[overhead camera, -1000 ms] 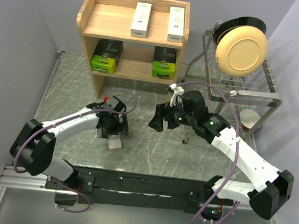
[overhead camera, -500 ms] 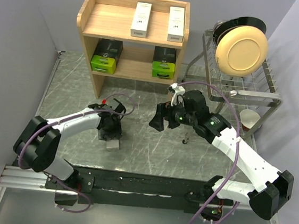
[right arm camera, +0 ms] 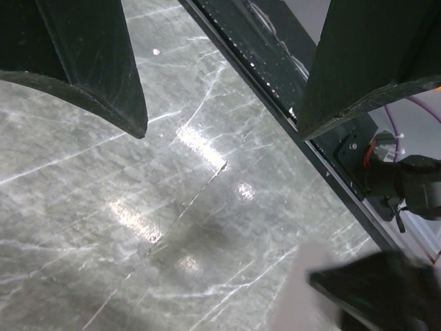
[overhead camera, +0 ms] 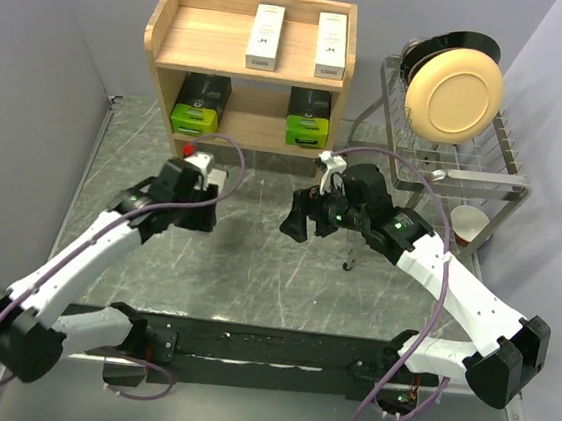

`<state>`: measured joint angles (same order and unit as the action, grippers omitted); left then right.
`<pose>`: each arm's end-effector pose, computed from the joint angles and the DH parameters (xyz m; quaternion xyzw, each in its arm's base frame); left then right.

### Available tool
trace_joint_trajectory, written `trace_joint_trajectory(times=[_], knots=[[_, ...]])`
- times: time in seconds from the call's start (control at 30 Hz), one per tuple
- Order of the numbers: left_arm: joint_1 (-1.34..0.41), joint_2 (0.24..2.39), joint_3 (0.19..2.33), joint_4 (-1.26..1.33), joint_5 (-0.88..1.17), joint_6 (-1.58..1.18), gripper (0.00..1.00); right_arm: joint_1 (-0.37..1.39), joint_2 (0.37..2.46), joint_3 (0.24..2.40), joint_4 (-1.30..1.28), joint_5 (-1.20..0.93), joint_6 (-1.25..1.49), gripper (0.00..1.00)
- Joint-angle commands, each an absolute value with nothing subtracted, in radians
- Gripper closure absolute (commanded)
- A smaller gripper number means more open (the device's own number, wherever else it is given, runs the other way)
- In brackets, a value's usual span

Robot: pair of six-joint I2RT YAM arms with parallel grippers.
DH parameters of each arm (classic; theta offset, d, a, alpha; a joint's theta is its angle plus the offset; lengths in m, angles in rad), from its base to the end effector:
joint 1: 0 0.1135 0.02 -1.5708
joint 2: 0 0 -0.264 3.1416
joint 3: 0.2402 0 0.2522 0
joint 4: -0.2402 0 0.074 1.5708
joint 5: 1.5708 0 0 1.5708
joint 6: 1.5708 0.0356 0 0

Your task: Place and organize the shaving razors onto the shelf

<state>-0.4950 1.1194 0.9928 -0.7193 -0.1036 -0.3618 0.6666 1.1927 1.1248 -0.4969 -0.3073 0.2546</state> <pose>0.2023 -0.1050 0.2977 0.0438 0.9329 -0.1031 0.3422 0.1994 0.1706 0.3443 -0.2493 0.8324 0.3319 0.3671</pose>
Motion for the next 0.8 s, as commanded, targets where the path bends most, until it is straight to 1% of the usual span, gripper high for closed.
trace_joint_trajectory(times=[0.0,0.07,0.13,0.27,0.37,0.53,0.77], knots=[[-0.433,1.03,1.092,-0.746,-0.083,-0.181,0.62,0.661,1.221,1.193,-0.502,-0.302,0.216,0.04],[-0.423,1.008,1.13,-0.75,-0.077,-0.132,0.66,0.66,1.236,1.218,-0.508,-0.311,0.201,0.04],[-0.411,0.982,1.207,-0.752,-0.064,-0.085,0.67,0.661,1.259,1.251,-0.514,-0.316,0.189,0.04],[-0.387,0.988,1.401,-0.727,-0.063,-0.032,0.67,0.663,1.29,1.292,-0.515,-0.327,0.172,0.05],[-0.379,1.022,1.504,-0.692,-0.089,-0.011,0.66,0.663,1.302,1.301,-0.514,-0.334,0.172,0.05],[-0.347,1.129,1.638,-0.559,-0.155,-0.011,0.64,0.663,1.295,1.29,-0.508,-0.345,0.181,0.05],[-0.347,1.359,1.923,-0.494,-0.181,-0.011,0.61,0.663,1.269,1.261,-0.492,-0.344,0.189,0.04]])
